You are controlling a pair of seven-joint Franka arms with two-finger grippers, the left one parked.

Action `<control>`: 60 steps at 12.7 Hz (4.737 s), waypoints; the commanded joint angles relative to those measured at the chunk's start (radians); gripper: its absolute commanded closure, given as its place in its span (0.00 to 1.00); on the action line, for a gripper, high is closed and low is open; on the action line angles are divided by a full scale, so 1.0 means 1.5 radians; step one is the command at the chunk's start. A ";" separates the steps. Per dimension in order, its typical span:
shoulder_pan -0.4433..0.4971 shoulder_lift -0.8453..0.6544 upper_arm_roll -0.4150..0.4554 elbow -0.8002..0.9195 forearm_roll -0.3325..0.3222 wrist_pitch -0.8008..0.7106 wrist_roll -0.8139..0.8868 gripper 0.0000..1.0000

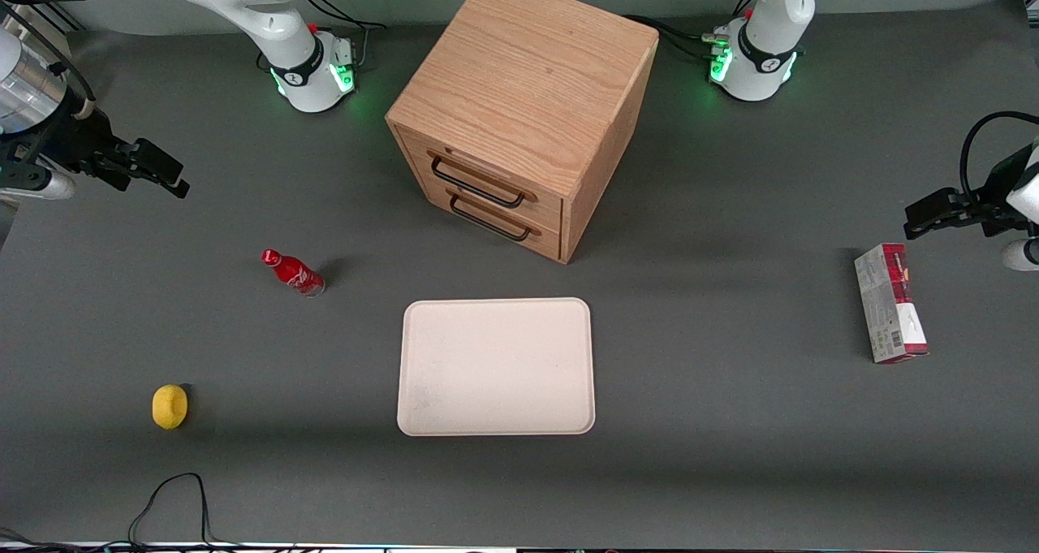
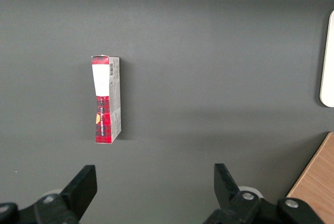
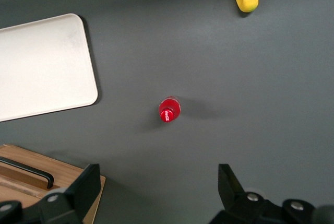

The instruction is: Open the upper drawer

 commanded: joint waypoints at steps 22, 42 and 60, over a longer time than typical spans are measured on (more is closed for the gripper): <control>0.021 0.315 0.417 0.114 0.045 0.054 -0.303 0.00; 0.015 0.393 0.410 0.077 -0.022 0.207 -0.343 0.00; 0.003 0.435 0.276 0.291 -0.056 0.083 -0.330 0.00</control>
